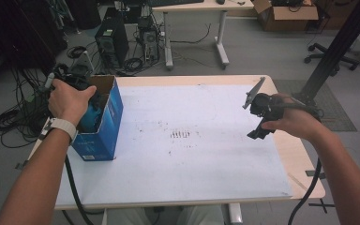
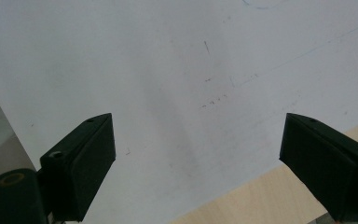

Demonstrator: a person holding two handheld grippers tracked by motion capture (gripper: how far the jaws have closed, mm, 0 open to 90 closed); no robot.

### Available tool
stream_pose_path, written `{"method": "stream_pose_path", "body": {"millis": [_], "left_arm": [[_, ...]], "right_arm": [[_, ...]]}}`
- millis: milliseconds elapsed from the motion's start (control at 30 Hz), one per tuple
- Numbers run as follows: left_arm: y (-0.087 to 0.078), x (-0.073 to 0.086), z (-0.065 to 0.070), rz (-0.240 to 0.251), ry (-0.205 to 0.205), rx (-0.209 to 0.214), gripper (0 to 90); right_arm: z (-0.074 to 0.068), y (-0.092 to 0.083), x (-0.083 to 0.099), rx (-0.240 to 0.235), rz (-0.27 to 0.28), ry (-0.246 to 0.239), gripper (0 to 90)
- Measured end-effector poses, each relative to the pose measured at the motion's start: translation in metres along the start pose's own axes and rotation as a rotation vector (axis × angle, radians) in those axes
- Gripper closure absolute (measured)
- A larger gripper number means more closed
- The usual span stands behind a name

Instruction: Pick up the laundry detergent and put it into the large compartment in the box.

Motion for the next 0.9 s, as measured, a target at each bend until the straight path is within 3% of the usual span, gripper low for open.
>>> {"method": "stream_pose_path", "body": {"millis": [900], "left_arm": [[0.032, 0.006, -0.006, -0.028, 0.0, 0.018, 37.6]], "right_arm": [[0.001, 0.006, 0.0, -0.012, -0.006, 0.005, 10.3]]}}
Point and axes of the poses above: each handheld gripper's, and its own axes: y roughly forward along the jaws, x roughly out of its underside, z roughly to its right, the point moved 1 cm from there along y, roughly forward along the jaws, and after that the axes turned 9 degrees about x, right-handed, at the moved point
